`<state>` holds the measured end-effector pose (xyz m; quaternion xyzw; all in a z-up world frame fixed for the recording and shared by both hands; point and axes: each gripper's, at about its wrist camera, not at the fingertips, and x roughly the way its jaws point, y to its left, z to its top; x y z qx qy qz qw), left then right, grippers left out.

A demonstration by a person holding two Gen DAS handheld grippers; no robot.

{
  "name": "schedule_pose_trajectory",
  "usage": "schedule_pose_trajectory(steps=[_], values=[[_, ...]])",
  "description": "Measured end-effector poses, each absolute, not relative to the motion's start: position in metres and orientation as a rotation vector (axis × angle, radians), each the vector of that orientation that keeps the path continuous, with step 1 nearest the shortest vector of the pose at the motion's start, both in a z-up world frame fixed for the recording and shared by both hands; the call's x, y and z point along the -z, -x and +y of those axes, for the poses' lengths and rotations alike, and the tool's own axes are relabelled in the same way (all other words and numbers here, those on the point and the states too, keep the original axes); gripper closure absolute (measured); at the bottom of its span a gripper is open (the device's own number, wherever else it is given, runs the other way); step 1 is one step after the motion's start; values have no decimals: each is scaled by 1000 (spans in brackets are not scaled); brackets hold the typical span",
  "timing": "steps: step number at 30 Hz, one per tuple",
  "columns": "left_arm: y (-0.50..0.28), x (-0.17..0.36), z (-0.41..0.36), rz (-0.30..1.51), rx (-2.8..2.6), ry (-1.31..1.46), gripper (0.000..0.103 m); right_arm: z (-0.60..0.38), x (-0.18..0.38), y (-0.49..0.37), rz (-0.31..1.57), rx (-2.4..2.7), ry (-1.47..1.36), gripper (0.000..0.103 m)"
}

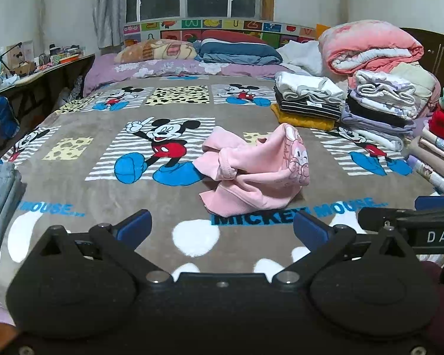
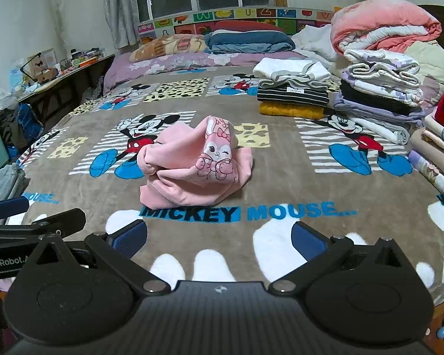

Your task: Fold clothes

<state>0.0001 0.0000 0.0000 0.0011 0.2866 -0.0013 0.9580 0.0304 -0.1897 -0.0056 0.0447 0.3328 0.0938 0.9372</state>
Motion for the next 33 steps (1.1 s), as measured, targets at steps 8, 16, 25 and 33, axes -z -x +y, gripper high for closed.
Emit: schedule_pose_trajectory(steps=[8, 16, 25, 33], values=[[-1, 1, 1, 583, -1, 4, 0, -190, 6, -30, 675, -191, -93, 0], [-3, 1, 1, 583, -3, 11, 0, -190, 5, -29, 671, -190, -94, 0], [-1, 1, 5, 580, 3, 27, 0, -189, 4, -30, 669, -190, -93, 0], [-3, 3, 4, 591, 7, 29, 0, -190, 7, -32, 674, -193, -95, 0]])
